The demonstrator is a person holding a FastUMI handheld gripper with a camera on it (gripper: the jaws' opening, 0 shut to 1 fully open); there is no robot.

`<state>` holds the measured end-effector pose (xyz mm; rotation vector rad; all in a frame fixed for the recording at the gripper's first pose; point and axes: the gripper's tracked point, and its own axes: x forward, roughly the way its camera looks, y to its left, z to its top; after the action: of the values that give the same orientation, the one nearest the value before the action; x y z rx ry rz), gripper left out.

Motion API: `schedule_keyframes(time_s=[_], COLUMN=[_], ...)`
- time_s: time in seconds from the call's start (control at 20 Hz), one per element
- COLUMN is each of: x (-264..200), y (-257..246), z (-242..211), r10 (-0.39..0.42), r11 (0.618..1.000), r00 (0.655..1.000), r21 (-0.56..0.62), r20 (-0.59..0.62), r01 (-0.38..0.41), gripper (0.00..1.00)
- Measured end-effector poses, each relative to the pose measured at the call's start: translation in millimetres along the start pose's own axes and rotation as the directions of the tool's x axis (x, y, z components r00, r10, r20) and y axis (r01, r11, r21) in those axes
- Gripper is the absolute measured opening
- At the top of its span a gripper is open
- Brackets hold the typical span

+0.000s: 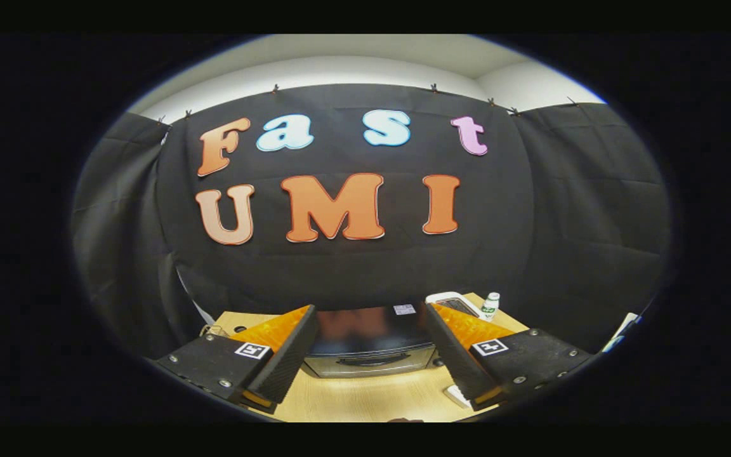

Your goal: Open the toaster oven, put the food inside, and close the toaster oven door.

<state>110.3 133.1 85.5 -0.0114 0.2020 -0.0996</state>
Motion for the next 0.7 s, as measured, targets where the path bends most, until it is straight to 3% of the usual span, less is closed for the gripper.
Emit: schedule_keyframes(time_s=[0.7], x=[-10], y=[1], z=[0], r10=[0.002], r11=[1.0], r00=[1.0], r21=[0.022], r20=[0.009], r01=[-0.002], gripper=[0.99])
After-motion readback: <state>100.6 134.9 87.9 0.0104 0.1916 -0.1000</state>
